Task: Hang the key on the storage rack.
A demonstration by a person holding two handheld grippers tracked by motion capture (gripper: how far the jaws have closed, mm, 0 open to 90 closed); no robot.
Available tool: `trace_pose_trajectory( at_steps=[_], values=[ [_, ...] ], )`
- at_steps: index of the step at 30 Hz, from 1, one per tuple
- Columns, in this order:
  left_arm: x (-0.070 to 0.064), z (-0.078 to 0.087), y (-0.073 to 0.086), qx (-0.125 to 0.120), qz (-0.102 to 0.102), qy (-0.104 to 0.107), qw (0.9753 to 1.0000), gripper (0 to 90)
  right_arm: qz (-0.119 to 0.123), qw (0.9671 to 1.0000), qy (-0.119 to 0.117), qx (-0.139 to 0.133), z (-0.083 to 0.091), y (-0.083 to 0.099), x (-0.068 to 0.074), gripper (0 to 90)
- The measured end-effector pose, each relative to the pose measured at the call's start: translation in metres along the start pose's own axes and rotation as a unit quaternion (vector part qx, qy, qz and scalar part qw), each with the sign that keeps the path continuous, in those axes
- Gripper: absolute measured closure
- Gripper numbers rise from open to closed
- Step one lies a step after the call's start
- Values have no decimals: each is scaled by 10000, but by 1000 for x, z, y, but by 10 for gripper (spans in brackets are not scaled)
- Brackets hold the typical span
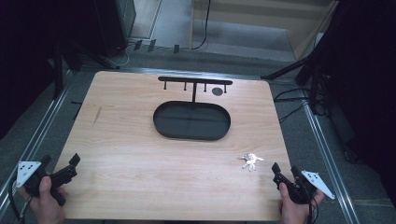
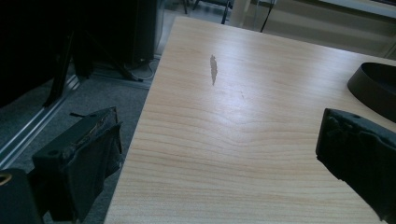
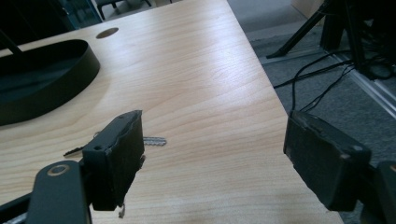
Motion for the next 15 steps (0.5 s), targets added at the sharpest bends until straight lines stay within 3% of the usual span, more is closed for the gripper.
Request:
trace_pose_trajectory(
  at_steps=[3,4,5,9,11,15],
  values=[
    [0,2,1,-26,-15,-66,10000,6,32,10000,45,42,0,0,2,212],
    [0,5,1,-66,-36,-77,9999,6,-165,9998,-101,65,0,0,2,270],
    [0,4,1,-64,-21,-63,10000,6,-236,9996,-148,77,0,-1,1,269],
    [0,4,1,-71,34,-52,10000,6,-41,9996,-36,281,0,-5,4,260],
    [-1,4,1,-94,-68,-83,9999,6,45,9992,2,386,-1,-8,8,258],
    [-2,4,1,-115,-122,-121,9998,6,54,9981,-91,610,-5,-15,18,308]
  ],
)
Point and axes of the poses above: each handheld gripper's, and its own axes: z roughly backward along the jaws, y roughly out of its underside, x roughly to its left, the point moved 4 cm from there along -z, roughly forward along the jaws, and after that the axes turned 12 degrees about -y, right-handed, at the moved point
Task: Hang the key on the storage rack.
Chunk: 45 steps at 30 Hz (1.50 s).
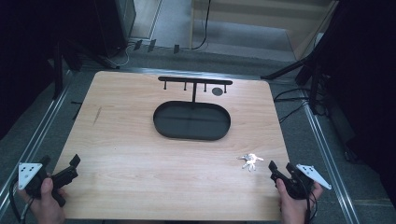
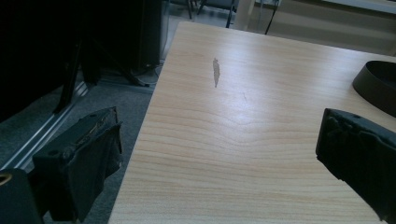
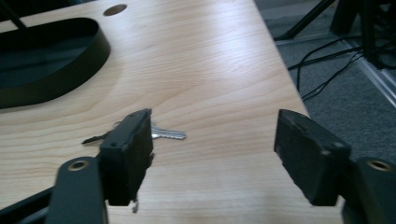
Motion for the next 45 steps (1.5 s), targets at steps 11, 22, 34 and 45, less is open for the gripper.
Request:
trace_pose_trajectory(
  at_steps=[11,22,34,45],
  values=[
    [-1,0,0,-42,-103,-266,9996,7,357,9953,-42,899,-27,-34,33,290],
    [-4,-2,0,-15,-284,-333,9990,6,74,9736,379,2248,-58,-61,46,285],
    [-6,-4,-1,9,-294,-280,9992,6,-345,8969,882,4321,-100,-37,62,140],
    [-6,-4,-1,29,-288,-221,9993,6,-462,8876,792,4514,-98,-30,57,424]
  ],
)
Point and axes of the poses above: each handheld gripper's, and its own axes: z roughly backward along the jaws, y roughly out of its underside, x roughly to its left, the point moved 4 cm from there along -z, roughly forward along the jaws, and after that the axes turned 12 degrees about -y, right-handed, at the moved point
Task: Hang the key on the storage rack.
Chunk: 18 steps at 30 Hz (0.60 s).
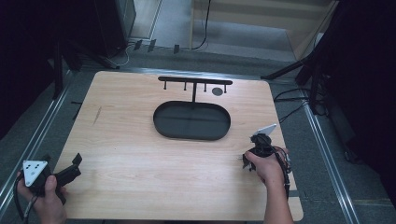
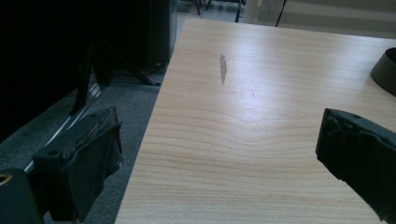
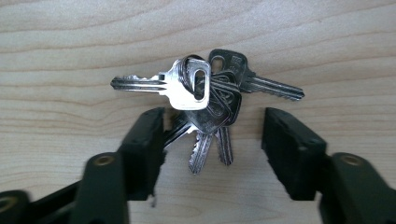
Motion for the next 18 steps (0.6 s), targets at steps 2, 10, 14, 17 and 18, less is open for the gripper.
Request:
trace_pose_trajectory(
  at_steps=[2,10,14,17,18],
  values=[
    [0,0,0,2,-4,8,10000,7,56,9999,-162,-9,0,0,0,481],
    [0,0,0,7,10,62,10000,6,254,9994,-220,-43,9,2,-9,795],
    [-1,-1,0,-2,0,84,10000,7,405,9985,-316,-172,17,4,-16,739],
    [-1,-1,0,-2,0,87,10000,6,511,9974,-470,-193,18,5,-9,637],
    [-1,-1,0,3,-11,83,10000,6,529,9976,-399,-212,17,5,-6,601]
  ],
)
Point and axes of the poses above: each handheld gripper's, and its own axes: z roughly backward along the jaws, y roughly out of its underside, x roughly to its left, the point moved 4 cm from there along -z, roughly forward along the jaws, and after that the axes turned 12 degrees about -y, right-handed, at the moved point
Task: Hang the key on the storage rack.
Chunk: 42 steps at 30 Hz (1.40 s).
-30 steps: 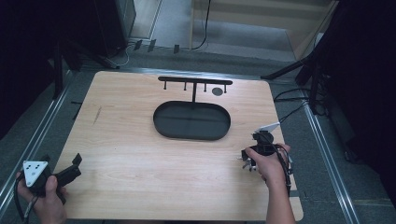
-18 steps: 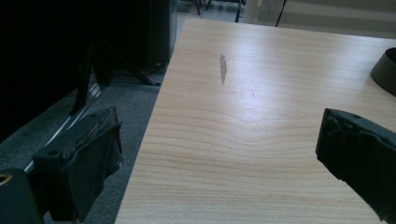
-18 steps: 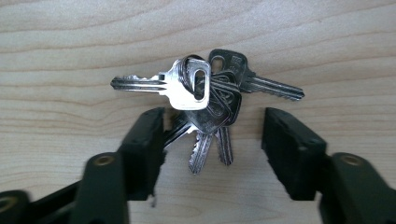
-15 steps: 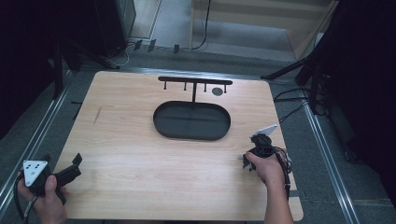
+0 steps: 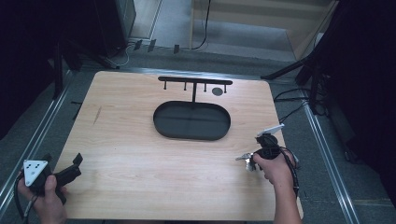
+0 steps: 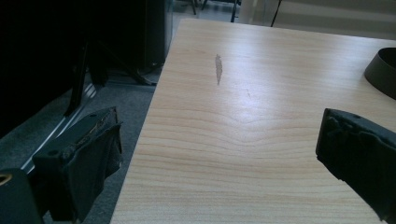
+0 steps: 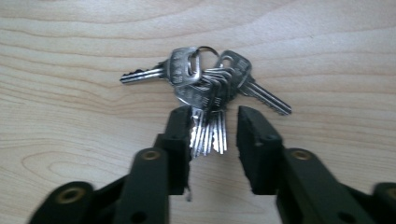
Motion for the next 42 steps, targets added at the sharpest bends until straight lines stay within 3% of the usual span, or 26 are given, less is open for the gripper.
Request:
trace_pose_trajectory(
  at_steps=[4,7,10,13,16,17,21,22,25,29,30,42],
  values=[
    [-1,0,0,6,-29,8,10000,7,31,9994,356,32,-9,-1,9,450],
    [-1,0,0,6,-36,10,10000,7,65,9987,489,110,-16,-1,13,439],
    [-1,0,0,3,-47,17,10000,6,15,9976,664,210,-19,2,9,529],
    [-1,-1,0,20,-45,30,10000,6,-123,9988,454,102,-15,3,1,811],
    [0,-1,0,26,-35,23,10000,7,-74,9992,344,169,-13,5,-4,844],
    [0,-1,0,28,-30,19,10000,7,122,9991,368,186,-8,6,-7,850],
    [-1,-1,0,20,-35,19,10000,6,311,9985,440,13,12,0,-5,860],
    [-1,-1,0,22,-34,13,10000,6,406,9981,453,-75,20,-4,-3,900],
    [-1,-1,0,28,-28,14,10000,7,621,9962,547,-254,39,-14,7,900],
    [-1,-1,0,31,-25,16,10000,7,798,9950,503,-341,52,-22,16,900],
    [-1,-1,0,35,-34,19,10000,7,915,9941,409,-410,61,-29,25,900],
    [-1,-1,0,36,-22,26,10000,6,1153,9907,172,-697,86,-68,77,900]
  ],
)
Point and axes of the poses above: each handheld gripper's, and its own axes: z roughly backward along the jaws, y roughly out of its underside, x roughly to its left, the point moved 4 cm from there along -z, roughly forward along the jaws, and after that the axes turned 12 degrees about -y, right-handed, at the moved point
